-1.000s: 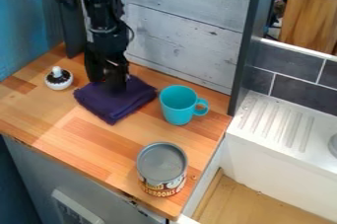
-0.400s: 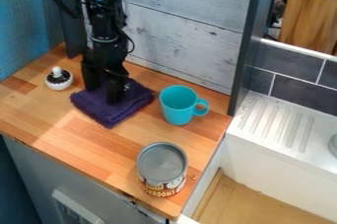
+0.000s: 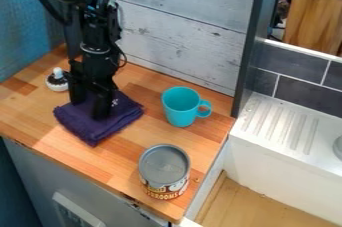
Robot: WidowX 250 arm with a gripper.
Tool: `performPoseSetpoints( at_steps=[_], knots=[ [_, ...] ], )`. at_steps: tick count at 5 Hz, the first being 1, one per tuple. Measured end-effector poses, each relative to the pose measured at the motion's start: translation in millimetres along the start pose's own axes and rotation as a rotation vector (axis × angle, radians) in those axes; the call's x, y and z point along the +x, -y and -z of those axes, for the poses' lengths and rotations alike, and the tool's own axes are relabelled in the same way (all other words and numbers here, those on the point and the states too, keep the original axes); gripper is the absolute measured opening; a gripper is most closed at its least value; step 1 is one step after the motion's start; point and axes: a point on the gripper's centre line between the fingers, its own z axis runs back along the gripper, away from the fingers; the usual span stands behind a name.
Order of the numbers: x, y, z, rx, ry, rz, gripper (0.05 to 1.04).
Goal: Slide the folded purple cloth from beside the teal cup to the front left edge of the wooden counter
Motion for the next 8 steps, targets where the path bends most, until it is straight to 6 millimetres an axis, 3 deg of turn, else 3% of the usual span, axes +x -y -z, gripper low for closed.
performPoseSetpoints(
  at_steps=[1, 4, 5, 8],
  knots=[
    [-10.5, -2.1, 6.9, 0.022, -0.049, -0.027, 1.001],
    [-73.0, -7.8, 20.4, -0.034, -0.162, -0.115, 1.001],
    [-71.9, -6.6, 21.2, -0.075, -0.140, -0.085, 1.001],
    [-39.4, 5.5, -30.4, -0.218, 0.180, -0.065, 1.001]
  ],
)
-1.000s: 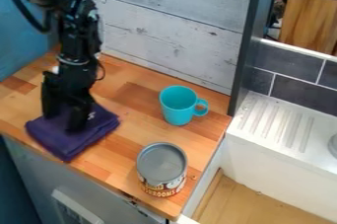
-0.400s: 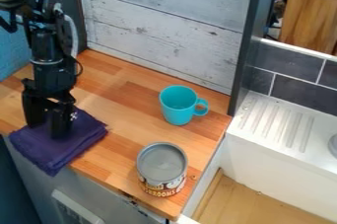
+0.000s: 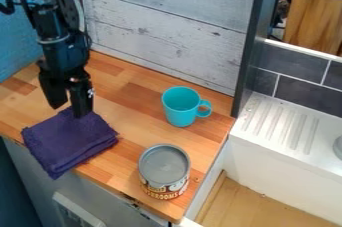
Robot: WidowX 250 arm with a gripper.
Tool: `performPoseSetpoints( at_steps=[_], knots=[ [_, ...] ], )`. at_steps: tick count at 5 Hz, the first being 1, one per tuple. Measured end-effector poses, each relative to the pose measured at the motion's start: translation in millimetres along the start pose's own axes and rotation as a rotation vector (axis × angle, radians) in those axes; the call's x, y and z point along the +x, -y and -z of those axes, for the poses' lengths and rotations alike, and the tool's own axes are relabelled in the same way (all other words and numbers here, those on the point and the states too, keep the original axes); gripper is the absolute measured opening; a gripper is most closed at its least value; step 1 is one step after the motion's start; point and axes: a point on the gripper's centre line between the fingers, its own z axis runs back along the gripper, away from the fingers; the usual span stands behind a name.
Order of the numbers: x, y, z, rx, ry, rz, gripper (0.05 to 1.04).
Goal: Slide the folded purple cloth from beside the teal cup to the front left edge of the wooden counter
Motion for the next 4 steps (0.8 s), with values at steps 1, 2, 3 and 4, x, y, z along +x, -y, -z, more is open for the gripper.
performPoseSetpoints(
  at_steps=[1, 2, 3, 4],
  knots=[
    [8.2, 6.0, -13.3, 0.023, 0.053, 0.000, 1.001],
    [30.9, -1.9, -35.1, 0.120, 0.105, -0.040, 1.001],
    [50.3, -14.5, -40.6, 0.146, 0.089, -0.059, 1.001],
    [62.0, -27.0, -47.5, 0.147, 0.072, -0.065, 1.001]
  ],
)
